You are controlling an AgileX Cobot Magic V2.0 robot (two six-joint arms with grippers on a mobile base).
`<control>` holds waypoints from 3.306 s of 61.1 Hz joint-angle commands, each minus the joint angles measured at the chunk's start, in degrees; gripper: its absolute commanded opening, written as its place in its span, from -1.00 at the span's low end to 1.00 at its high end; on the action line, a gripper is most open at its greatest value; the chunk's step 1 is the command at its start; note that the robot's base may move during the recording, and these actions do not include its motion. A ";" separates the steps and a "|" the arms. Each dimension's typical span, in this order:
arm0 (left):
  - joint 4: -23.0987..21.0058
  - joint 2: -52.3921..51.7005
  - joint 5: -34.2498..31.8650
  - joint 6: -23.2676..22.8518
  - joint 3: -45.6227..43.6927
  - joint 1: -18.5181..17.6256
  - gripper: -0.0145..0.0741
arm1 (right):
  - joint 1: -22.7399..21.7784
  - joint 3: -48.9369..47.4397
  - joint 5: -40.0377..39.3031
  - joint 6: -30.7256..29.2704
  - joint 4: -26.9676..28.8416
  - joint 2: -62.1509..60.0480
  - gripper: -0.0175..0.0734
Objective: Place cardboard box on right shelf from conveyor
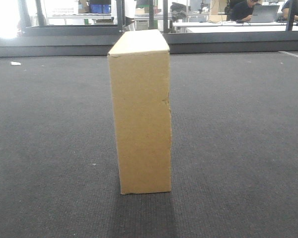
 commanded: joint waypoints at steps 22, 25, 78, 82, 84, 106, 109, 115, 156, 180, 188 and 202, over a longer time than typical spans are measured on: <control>-0.34 -0.83 -4.84 0.01 0.48 0.07 -0.94 | -0.22 -2.74 -5.29 -0.31 -2.02 -1.09 -0.51; -0.34 -0.83 -4.84 0.01 0.48 0.07 -0.94 | -0.22 -4.91 -4.96 -0.31 -2.02 -0.82 -0.51; -0.34 -0.83 -4.84 0.01 0.48 0.07 -0.94 | 17.56 -61.61 26.07 -0.31 -4.51 59.74 0.74; -0.34 -0.83 -4.84 0.01 0.48 0.07 -0.94 | 19.77 -65.80 28.82 -0.31 -4.76 63.54 0.74; -0.34 -0.83 -4.84 0.01 0.48 0.07 -0.94 | 21.07 -68.09 30.16 -0.31 -4.83 65.54 0.74; -0.34 -0.83 -4.84 0.01 0.48 0.07 -0.94 | 32.36 -88.64 37.50 13.33 -8.98 84.21 0.74; -0.34 -0.83 -4.84 0.01 0.48 0.07 -0.94 | 33.37 -90.31 38.88 18.08 -11.48 86.20 0.74; -0.34 -0.83 -4.84 0.01 0.48 0.07 -0.94 | 35.02 -93.98 43.13 30.63 -18.91 90.37 0.74; -0.34 -0.83 -4.84 0.01 0.48 0.07 -0.94 | 43.48 -102.07 51.64 51.91 -35.31 98.87 0.74; -0.34 -0.83 -4.84 0.01 0.48 0.07 -0.94 | 43.48 -101.93 53.37 52.71 -35.25 100.25 0.74; -0.34 -0.83 -4.84 0.01 0.48 0.07 -0.94 | 43.48 -101.93 53.96 52.71 -34.84 100.90 0.74; -0.34 -0.83 -4.84 0.01 0.48 0.07 -0.94 | 43.48 -101.88 53.61 52.71 -31.28 102.85 0.74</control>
